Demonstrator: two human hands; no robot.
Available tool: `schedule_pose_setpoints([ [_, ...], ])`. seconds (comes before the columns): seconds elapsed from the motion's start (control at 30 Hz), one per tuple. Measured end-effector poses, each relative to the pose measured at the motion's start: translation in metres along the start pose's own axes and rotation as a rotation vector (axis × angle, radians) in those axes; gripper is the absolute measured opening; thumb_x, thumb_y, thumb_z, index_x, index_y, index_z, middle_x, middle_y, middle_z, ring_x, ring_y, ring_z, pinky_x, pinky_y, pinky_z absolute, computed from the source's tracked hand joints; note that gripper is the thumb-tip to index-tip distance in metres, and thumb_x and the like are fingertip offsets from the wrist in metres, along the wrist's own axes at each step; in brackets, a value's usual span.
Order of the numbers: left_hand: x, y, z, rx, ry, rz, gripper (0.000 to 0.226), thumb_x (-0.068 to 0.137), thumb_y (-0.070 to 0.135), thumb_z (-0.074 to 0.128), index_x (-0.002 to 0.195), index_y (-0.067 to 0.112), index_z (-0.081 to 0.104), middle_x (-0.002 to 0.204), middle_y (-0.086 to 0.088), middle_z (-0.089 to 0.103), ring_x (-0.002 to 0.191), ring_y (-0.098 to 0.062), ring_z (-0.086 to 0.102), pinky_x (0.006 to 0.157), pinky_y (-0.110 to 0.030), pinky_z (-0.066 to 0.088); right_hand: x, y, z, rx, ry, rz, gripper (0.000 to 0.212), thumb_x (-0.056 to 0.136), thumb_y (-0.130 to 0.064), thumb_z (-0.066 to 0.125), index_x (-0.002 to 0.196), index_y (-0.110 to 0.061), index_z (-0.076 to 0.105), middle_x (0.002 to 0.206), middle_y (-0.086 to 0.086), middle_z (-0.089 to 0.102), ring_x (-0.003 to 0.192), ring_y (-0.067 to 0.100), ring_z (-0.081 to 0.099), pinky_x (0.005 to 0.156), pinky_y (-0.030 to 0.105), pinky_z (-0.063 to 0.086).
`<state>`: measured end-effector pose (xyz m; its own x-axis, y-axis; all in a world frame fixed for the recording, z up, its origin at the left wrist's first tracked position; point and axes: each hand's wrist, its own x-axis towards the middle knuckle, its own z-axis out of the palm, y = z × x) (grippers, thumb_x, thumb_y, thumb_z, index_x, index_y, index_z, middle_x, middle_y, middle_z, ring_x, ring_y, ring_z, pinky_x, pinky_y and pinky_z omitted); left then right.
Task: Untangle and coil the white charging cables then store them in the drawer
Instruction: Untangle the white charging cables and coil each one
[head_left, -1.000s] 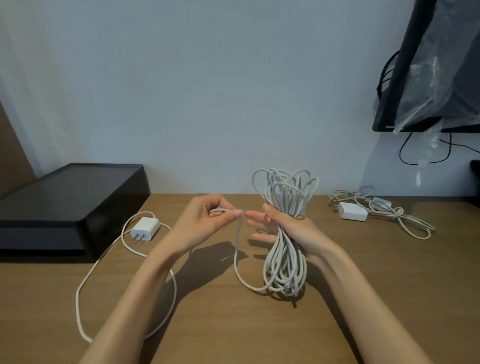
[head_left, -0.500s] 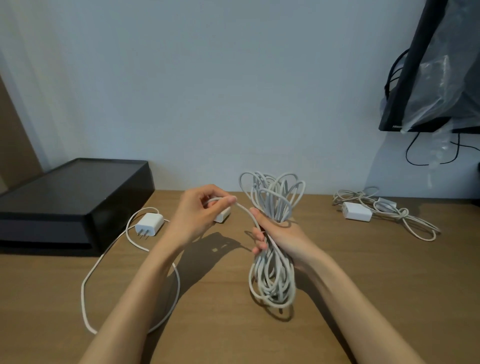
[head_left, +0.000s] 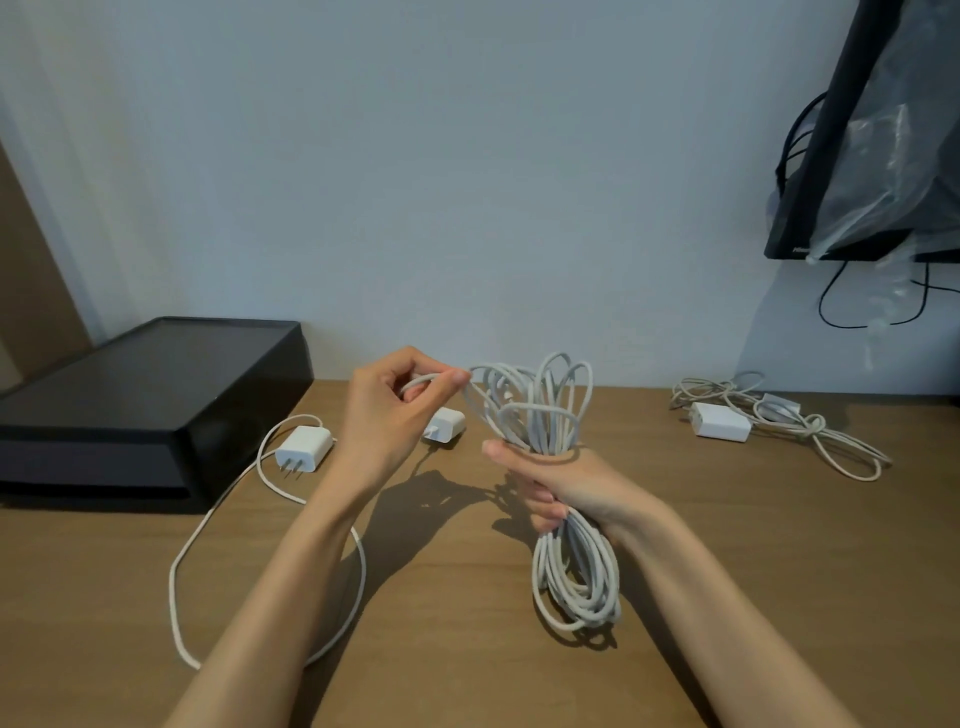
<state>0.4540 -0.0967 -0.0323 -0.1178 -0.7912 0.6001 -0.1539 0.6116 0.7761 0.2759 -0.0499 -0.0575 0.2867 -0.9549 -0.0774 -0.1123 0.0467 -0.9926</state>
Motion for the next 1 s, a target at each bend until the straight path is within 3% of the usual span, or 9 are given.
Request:
schedule_pose_setpoints([
  [0.1,-0.003,0.004,0.005,-0.059,0.016,-0.001,0.021,0.069,0.040,0.069,0.072,0.019,0.069,0.070,-0.019,0.062,0.064,-0.035,0.049,0.055,-0.026,0.041,0.000,-0.001,-0.004,0.008,-0.031,0.037,0.044,0.081,-0.038,0.063,0.041,-0.025,0.056,0.038,-0.004,0.035,0.030,0.007,0.032,0.041,0.020,0.034],
  [0.17,-0.002,0.004,0.006,-0.077,0.034,-0.005,0.024,0.069,0.039,0.071,0.075,0.016,0.068,0.064,-0.006,0.063,0.057,-0.024,0.050,0.053,-0.020,0.041,0.002,0.002,-0.007,0.160,-0.059,0.065,0.048,0.084,-0.034,0.063,0.043,-0.019,0.043,0.035,-0.004,0.033,0.027,0.006,0.031,0.035,0.016,0.031],
  [0.27,0.002,-0.002,0.003,-0.093,0.064,-0.060,0.017,0.077,0.033,0.069,0.079,0.017,0.064,0.056,-0.007,0.046,0.050,-0.007,0.036,0.050,-0.014,0.032,0.004,0.002,-0.016,0.498,-0.122,0.026,0.054,0.088,-0.030,0.062,0.043,-0.017,0.035,0.032,-0.005,0.030,0.024,0.004,0.030,0.029,0.015,0.028],
  [0.47,0.007,-0.018,-0.006,-0.013,-0.002,-0.094,0.017,0.083,0.039,0.057,0.082,0.025,0.067,0.086,-0.018,0.066,0.080,-0.036,0.054,0.066,-0.028,0.041,0.003,-0.003,-0.051,0.852,-0.320,-0.225,0.049,0.095,-0.028,0.057,0.050,-0.012,0.046,0.039,-0.004,0.027,0.030,0.009,0.027,0.034,0.020,0.031],
  [0.57,0.007,-0.030,-0.007,0.064,-0.046,-0.077,0.019,0.093,0.031,0.053,0.082,0.028,0.068,0.074,-0.015,0.063,0.063,-0.030,0.047,0.057,-0.023,0.035,0.007,0.003,-0.061,0.991,-0.359,-0.281,0.053,0.103,-0.030,0.041,0.057,-0.006,0.049,0.045,0.000,0.031,0.037,0.012,0.032,0.041,0.025,0.035],
  [0.67,0.007,-0.037,-0.006,0.147,-0.099,-0.101,0.021,0.095,0.031,0.051,0.083,0.027,0.068,0.052,0.004,0.050,0.047,-0.006,0.036,0.046,-0.013,0.026,0.011,0.007,-0.067,1.049,-0.347,-0.345,0.056,0.104,-0.032,0.034,0.061,-0.002,0.052,0.048,0.004,0.034,0.041,0.016,0.035,0.047,0.030,0.038],
  [0.9,0.010,-0.048,-0.012,0.265,-0.208,-0.129,0.024,0.093,0.039,0.046,0.082,0.033,0.066,0.071,-0.015,0.062,0.053,-0.010,0.044,0.053,-0.030,0.036,0.014,0.013,-0.083,1.120,-0.338,-0.484,0.061,0.105,-0.036,0.025,0.072,0.003,0.058,0.055,0.009,0.039,0.050,0.020,0.039,0.056,0.033,0.039],
  [0.97,0.009,-0.042,-0.011,0.206,-0.159,-0.132,0.027,0.096,0.033,0.045,0.082,0.026,0.068,0.068,-0.021,0.058,0.056,-0.020,0.050,0.053,-0.031,0.047,0.016,0.008,-0.078,1.074,-0.202,-0.434,0.058,0.101,-0.035,0.033,0.059,-0.002,0.054,0.045,0.004,0.038,0.038,0.016,0.040,0.045,0.027,0.039],
  [1.0,0.009,-0.035,-0.011,0.155,-0.129,-0.141,0.028,0.096,0.031,0.046,0.081,0.022,0.067,0.063,-0.022,0.053,0.056,-0.023,0.050,0.052,-0.025,0.051,0.013,0.005,-0.071,0.988,0.009,-0.380,0.054,0.096,-0.034,0.041,0.050,-0.008,0.050,0.038,-0.001,0.035,0.030,0.011,0.037,0.035,0.022,0.035],
])
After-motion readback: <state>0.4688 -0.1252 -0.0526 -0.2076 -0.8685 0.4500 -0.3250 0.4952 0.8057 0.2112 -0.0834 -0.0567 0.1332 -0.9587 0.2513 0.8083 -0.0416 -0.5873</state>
